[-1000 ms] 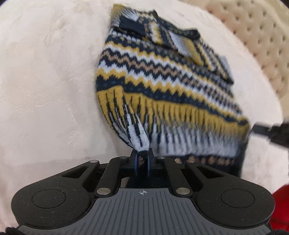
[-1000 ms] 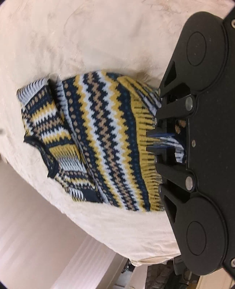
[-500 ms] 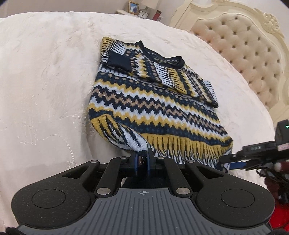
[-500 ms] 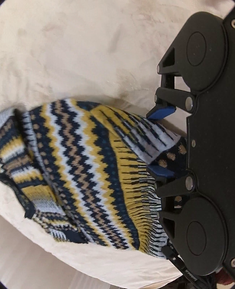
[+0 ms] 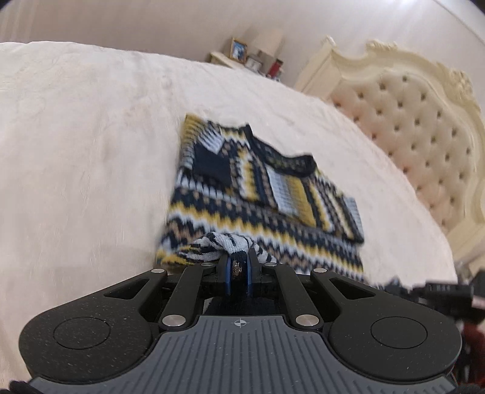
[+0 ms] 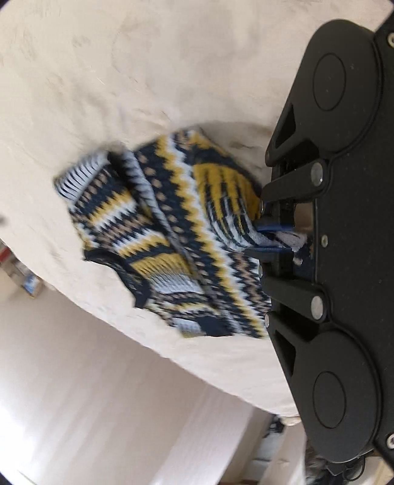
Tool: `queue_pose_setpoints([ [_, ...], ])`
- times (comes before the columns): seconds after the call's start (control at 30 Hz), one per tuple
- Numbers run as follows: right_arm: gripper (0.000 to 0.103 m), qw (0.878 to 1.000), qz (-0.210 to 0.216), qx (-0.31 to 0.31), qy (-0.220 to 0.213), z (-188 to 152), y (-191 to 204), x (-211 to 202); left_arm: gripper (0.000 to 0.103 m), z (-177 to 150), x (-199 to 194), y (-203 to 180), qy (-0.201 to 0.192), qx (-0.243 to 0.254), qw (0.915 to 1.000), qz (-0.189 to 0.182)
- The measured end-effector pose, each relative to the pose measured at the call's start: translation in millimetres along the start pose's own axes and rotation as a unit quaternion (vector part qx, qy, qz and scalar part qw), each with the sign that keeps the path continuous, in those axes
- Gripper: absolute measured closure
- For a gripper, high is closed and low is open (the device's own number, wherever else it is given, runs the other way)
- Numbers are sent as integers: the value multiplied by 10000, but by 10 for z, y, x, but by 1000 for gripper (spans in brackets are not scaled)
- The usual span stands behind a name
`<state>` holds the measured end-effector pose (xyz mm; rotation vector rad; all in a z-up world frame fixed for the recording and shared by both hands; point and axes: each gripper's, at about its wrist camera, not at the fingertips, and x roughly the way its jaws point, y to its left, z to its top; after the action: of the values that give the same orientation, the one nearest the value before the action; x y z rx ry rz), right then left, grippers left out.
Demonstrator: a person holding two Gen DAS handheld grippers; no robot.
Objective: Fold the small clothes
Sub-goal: 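Lift the hem with both grippers and fold it toward the collar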
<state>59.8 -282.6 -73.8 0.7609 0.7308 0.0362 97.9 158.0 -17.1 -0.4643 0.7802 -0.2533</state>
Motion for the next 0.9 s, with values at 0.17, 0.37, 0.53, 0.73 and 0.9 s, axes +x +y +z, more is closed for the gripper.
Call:
queue_pose_setpoints([
  [0.17,85,9999,-10,98,-97,70,-23,13,94,163,211,54,23,-123,9999,-2],
  [0.37,78,9985,188,315,-405,268,-86,173,92,452,445,-44,49,198,9998,80],
  [0.53,66,9985,-273,-16,-468,331,-73,229,61,491,571,-43,-156,770,9964,322],
  [0.73,52,9901,-737,-988,-674,331,59,173,60,411,543,156,-163,1166,9910,635],
  [0.9,52,9879,-471,-1434,-344,274,227,184,60,231,506,310,-55,1586,9834,881],
])
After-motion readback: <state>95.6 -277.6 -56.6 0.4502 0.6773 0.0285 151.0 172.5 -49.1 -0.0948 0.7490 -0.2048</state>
